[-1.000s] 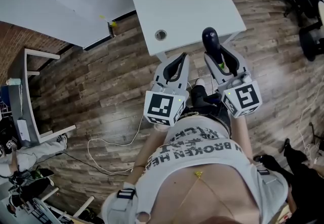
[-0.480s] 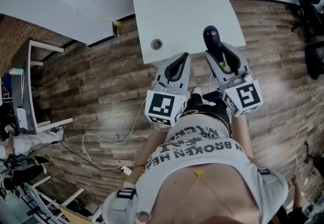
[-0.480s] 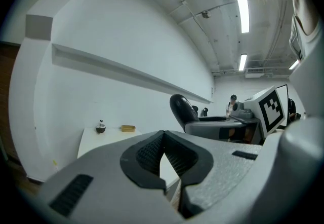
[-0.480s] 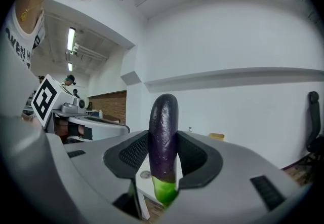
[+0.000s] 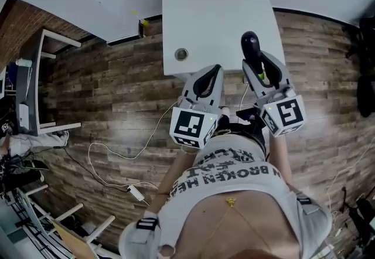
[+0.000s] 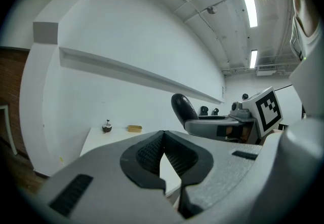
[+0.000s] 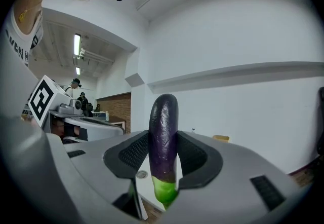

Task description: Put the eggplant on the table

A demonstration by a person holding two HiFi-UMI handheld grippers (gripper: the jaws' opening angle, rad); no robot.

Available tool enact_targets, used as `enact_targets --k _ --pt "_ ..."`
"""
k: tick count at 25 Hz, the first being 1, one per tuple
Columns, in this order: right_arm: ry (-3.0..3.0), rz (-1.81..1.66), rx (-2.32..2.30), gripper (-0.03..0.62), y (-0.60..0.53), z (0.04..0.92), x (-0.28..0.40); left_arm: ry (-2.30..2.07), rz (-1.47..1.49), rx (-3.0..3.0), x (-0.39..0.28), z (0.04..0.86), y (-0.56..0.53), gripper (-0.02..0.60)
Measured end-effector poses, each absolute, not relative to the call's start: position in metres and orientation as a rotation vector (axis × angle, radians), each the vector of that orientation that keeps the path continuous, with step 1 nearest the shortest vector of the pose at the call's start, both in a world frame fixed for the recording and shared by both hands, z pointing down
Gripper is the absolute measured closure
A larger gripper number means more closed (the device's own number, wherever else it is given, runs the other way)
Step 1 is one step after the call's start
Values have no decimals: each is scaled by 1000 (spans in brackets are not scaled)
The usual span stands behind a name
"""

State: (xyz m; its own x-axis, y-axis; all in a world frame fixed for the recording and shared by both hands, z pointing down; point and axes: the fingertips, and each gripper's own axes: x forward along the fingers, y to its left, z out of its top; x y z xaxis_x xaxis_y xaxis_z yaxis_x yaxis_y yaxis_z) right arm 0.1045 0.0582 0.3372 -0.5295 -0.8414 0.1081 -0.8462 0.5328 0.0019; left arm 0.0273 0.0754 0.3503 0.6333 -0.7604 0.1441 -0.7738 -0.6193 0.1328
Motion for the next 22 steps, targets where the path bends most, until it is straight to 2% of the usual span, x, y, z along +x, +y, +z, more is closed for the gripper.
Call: enact_targets --k 22 --pt "-2583 124 1576 421 -38 345 108 -1122 102 2711 34 352 -40 583"
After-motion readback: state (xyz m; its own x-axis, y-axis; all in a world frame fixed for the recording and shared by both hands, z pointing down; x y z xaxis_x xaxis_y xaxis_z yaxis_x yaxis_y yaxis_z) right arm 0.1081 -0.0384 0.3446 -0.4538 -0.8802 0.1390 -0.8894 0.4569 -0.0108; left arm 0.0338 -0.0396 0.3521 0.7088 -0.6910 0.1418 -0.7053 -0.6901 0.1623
